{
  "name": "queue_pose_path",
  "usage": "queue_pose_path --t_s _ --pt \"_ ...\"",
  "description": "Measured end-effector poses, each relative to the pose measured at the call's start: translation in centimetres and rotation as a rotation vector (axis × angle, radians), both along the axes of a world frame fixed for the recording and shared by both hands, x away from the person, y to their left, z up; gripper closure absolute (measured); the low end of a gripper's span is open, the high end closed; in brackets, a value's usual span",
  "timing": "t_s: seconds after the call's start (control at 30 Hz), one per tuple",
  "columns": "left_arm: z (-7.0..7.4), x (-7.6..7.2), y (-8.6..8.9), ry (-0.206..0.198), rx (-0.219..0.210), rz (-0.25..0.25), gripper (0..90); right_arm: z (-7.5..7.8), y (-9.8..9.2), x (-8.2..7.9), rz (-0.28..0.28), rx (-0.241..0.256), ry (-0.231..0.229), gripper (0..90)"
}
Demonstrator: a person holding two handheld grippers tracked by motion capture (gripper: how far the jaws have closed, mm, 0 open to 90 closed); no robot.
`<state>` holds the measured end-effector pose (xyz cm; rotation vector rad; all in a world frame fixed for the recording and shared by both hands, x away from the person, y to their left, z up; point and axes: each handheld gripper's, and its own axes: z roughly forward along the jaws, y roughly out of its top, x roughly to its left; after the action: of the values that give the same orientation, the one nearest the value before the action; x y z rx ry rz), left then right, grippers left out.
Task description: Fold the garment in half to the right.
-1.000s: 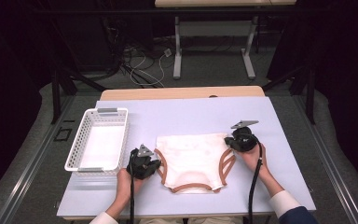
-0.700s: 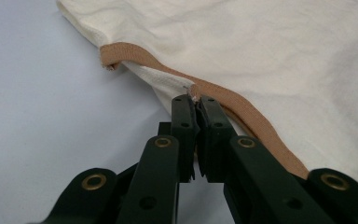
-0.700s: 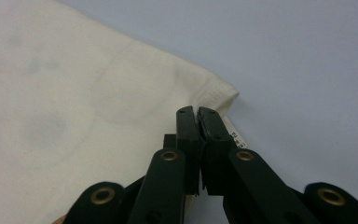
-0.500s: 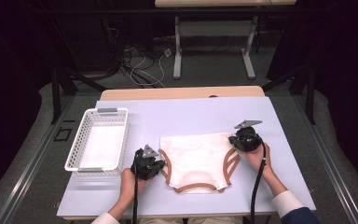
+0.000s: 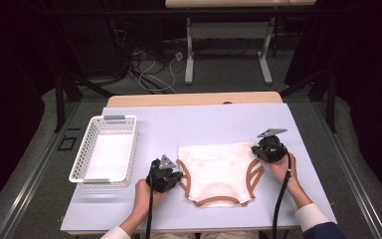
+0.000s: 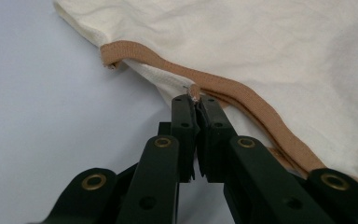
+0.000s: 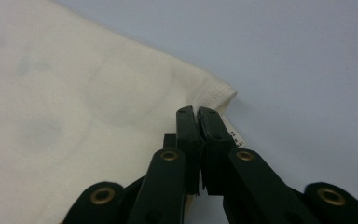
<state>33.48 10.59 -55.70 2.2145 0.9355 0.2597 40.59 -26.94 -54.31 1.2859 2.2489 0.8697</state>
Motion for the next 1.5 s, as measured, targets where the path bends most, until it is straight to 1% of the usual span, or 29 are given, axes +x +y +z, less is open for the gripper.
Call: queue_pose_path --t_s 0.03,0.07,0.1,0.13,0.17,0.2,0.23,0.33,0.37,0.43,0.47,0.5,0.6,0.63,0.67,0.7,0.8,0.9,0.97,1.03,1.17,1.2,1.27,1.33,1.37,1.4,1.43,1.47,1.5 --pt "0.0 0.1 -0.1 -0.002 0.005 -0.006 86.1 0.0 -0.1 -0.1 0.001 0.002 0.0 88.1" --pt "0.0 0.1 -0.2 -0.007 0.007 -0.009 86.1 0.0 -0.3 0.0 0.011 -0.013 -0.003 88.1" --pt "0.0 0.2 -0.4 -0.007 0.004 -0.011 86.1 0.1 -0.3 -0.1 0.001 -0.016 0.0 88.1" --pt "-0.1 0.2 -0.5 -0.007 0.002 -0.012 86.1 0.1 -0.4 -0.2 -0.008 -0.008 0.007 88.1" --pt "0.0 0.2 -0.6 -0.007 0.005 -0.014 86.1 0.1 -0.5 -0.1 0.001 -0.014 0.006 88.1" --pt "-0.1 0.3 -0.7 -0.006 -0.001 -0.016 86.1 0.1 -0.6 -0.3 -0.012 -0.014 0.007 88.0" --pt "0.0 0.3 -0.8 -0.007 0.003 -0.017 86.1 0.2 -0.8 -0.2 -0.005 -0.02 0.003 88.1" --pt "-0.1 0.5 -1.1 -0.008 -0.003 -0.02 86.1 0.2 -1.0 -0.3 -0.017 -0.022 0.003 88.0" --pt "-0.1 0.5 -1.2 -0.005 -0.01 -0.018 86.1 0.2 -1.2 -0.3 -0.014 -0.031 0.004 88.0" --pt "-0.1 0.6 -1.4 -0.012 -0.003 -0.025 86.1 0.1 -1.3 -0.3 -0.025 -0.037 0.01 88.0" --pt "-0.1 0.6 -1.5 -0.005 -0.01 -0.025 86.1 0.1 -1.3 -0.3 -0.026 -0.039 0.009 88.0" --pt "-0.1 0.7 -1.6 -0.009 -0.007 -0.029 86.1 0.1 -1.4 -0.4 -0.034 -0.039 0.014 88.0" --pt "-0.1 0.7 -1.9 -0.01 -0.005 -0.029 86.1 0.2 -1.6 -0.3 -0.036 -0.054 0.007 88.0" --pt "-0.1 0.7 -1.9 -0.007 -0.01 -0.031 86.1 0.2 -1.6 -0.3 -0.035 -0.052 0.007 88.0" --pt "-0.1 0.8 -1.9 -0.011 -0.005 -0.034 86.1 0.2 -1.7 -0.3 -0.036 -0.059 0.007 88.0" --pt "-0.1 0.8 -2.0 -0.008 -0.011 -0.031 86.1 0.2 -1.7 -0.3 -0.037 -0.064 0.006 88.0" --pt "-0.1 0.8 -2.1 -0.004 -0.013 -0.035 86.1 0.1 -1.9 -0.3 -0.044 -0.058 0.013 88.0" --pt "-0.1 1.0 -2.2 -0.005 -0.006 -0.041 86.1 -0.1 -2.1 -0.3 -0.046 -0.067 0.015 88.0" --pt "-0.2 1.0 -2.3 -0.004 -0.012 -0.04 86.1 -0.2 -2.2 -0.2 -0.049 -0.071 0.019 88.0" --pt "-0.1 1.1 -2.4 -0.009 -0.002 -0.042 86.1 -0.2 -2.3 -0.2 -0.049 -0.065 0.021 87.9" --pt "-0.2 1.1 -2.3 -0.007 -0.009 -0.044 85.9 -0.3 -2.3 -0.1 -0.055 -0.063 0.031 86.8" --pt "-0.1 1.1 -2.2 -0.007 -0.008 -0.039 85.5 -0.4 -2.3 -0.1 -0.056 -0.06 0.03 85.8" --pt "-0.1 1.2 -2.1 -0.002 -0.013 -0.038 83.2 -0.3 -2.4 -0.2 -0.054 -0.059 0.02 78.6" --pt "0.0 1.3 -1.8 0.008 -0.019 -0.046 77.5 0.0 -2.4 -0.2 -0.052 -0.061 0.012 68.5" --pt "0.1 1.3 -1.7 0.003 -0.017 -0.041 74.1 0.1 -2.5 -0.3 -0.056 -0.058 0.001 65.8" --pt "0.2 1.3 -1.5 0.007 -0.025 -0.041 70.8 0.3 -2.6 -0.5 -0.052 -0.066 -0.001 61.9" --pt "0.3 1.3 -1.4 0.005 -0.024 -0.043 67.7 0.5 -2.5 -0.6 -0.049 -0.061 -0.002 58.7" --pt "0.4 1.3 -1.3 0.008 -0.022 -0.042 64.1 0.6 -2.5 -0.6 -0.052 -0.044 -0.001 55.5" --pt "0.5 1.2 -1.1 0.01 -0.024 -0.039 59.9 0.7 -2.5 -0.7 -0.046 -0.045 -0.01 51.6"
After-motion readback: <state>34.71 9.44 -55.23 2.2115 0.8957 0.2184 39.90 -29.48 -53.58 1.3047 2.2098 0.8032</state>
